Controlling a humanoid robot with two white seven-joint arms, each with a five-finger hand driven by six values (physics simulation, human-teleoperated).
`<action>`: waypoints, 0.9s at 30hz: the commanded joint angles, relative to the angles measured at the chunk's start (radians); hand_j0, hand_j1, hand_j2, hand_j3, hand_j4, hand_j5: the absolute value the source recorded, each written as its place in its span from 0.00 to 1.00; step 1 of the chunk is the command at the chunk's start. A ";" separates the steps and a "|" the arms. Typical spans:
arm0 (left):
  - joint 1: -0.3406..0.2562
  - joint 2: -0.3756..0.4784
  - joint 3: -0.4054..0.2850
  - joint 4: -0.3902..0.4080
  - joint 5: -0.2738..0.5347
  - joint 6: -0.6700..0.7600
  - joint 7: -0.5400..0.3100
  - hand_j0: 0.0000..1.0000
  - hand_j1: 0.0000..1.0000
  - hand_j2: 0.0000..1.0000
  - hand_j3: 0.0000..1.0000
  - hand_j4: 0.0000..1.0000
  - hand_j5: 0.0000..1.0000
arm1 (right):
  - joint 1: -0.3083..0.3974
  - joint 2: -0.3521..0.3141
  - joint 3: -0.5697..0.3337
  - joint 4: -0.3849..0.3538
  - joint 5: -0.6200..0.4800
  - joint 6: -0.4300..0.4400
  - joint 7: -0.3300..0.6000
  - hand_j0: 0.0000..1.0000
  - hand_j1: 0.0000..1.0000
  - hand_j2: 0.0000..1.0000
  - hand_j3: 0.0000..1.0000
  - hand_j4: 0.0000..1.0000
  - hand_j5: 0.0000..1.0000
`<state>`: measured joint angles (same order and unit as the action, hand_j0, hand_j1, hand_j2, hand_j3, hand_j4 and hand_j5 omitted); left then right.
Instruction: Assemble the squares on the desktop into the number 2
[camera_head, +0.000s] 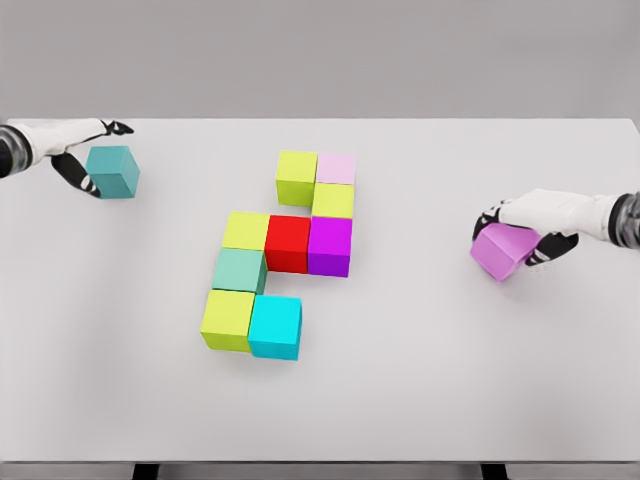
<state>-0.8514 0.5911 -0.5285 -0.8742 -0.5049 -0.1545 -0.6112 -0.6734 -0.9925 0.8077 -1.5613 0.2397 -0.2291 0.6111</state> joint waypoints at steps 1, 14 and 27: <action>-0.003 -0.020 0.001 0.007 -0.038 0.006 0.000 0.97 0.97 0.97 0.97 0.97 0.97 | 0.000 0.000 -0.038 -0.017 -0.005 -0.070 0.000 0.53 0.53 0.53 0.53 0.53 0.53; -0.011 -0.053 0.001 0.049 -0.081 0.026 0.000 0.95 0.95 0.95 0.95 0.95 0.95 | 0.015 -0.003 -0.073 -0.192 -0.007 -0.382 0.000 0.49 0.49 0.49 0.49 0.49 0.49; -0.018 -0.054 0.002 0.063 -0.095 0.079 0.000 0.88 0.88 0.88 0.88 0.88 0.88 | -0.052 0.118 0.093 -0.194 -0.005 -0.382 0.000 0.49 0.49 0.49 0.49 0.49 0.49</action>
<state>-0.8698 0.5366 -0.5274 -0.8135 -0.6005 -0.0869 -0.6113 -0.7271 -0.8895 0.8836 -1.7543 0.2407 -0.6131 0.6119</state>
